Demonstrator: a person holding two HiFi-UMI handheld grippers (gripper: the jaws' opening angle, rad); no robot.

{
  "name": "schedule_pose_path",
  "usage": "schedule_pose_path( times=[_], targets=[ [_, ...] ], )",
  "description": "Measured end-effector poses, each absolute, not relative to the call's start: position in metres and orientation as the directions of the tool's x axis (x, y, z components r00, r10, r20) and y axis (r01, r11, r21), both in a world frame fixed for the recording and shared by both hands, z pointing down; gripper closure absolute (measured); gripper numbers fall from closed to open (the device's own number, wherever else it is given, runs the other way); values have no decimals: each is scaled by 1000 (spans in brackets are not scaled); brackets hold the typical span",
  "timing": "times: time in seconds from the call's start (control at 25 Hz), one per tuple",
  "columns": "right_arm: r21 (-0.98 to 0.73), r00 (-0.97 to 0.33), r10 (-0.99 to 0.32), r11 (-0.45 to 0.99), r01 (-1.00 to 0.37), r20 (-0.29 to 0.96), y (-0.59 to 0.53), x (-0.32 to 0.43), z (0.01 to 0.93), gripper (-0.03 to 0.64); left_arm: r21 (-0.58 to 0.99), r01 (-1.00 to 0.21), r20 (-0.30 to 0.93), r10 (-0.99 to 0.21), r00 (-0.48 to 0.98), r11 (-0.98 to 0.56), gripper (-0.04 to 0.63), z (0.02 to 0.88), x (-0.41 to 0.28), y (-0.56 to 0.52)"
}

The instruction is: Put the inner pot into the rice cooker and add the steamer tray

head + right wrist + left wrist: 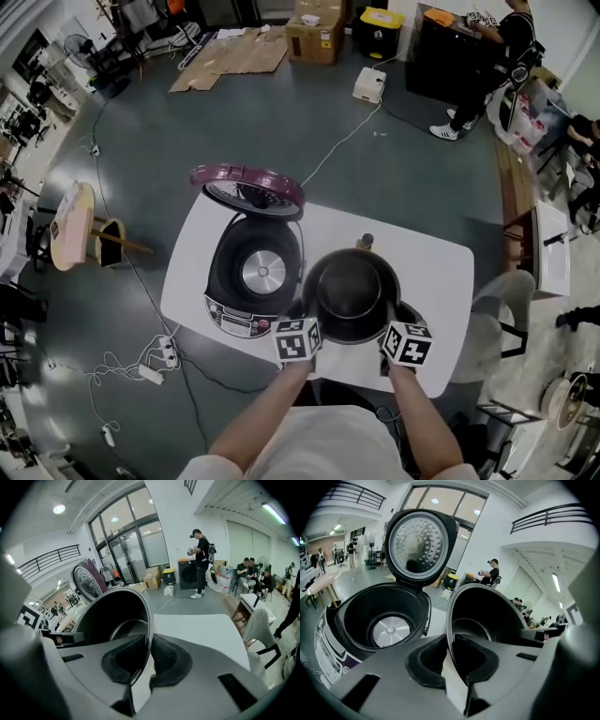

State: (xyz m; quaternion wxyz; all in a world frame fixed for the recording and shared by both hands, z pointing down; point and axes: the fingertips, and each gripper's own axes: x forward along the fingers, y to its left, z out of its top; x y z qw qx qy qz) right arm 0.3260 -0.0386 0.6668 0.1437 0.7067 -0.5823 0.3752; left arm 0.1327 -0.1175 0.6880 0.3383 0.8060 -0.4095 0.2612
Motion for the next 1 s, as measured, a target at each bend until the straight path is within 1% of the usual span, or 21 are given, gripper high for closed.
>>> schedule_pose_path(
  times=[0.52, 0.72, 1.0],
  targets=[
    [-225, -3, -786, -173, -959, 619, -69, 282, 609, 563, 308, -855, 623, -591, 513, -418, 521, 628, 83, -133],
    [-225, -23, -807, -137, -965, 591, -91, 258, 596, 568, 279, -879, 600, -645, 473, -386, 522, 610, 56, -146],
    [-221, -96, -817, -40, -974, 569, -124, 212, 585, 563, 254, -913, 587, -699, 409, -320, 525, 596, 7, -165]
  ],
)
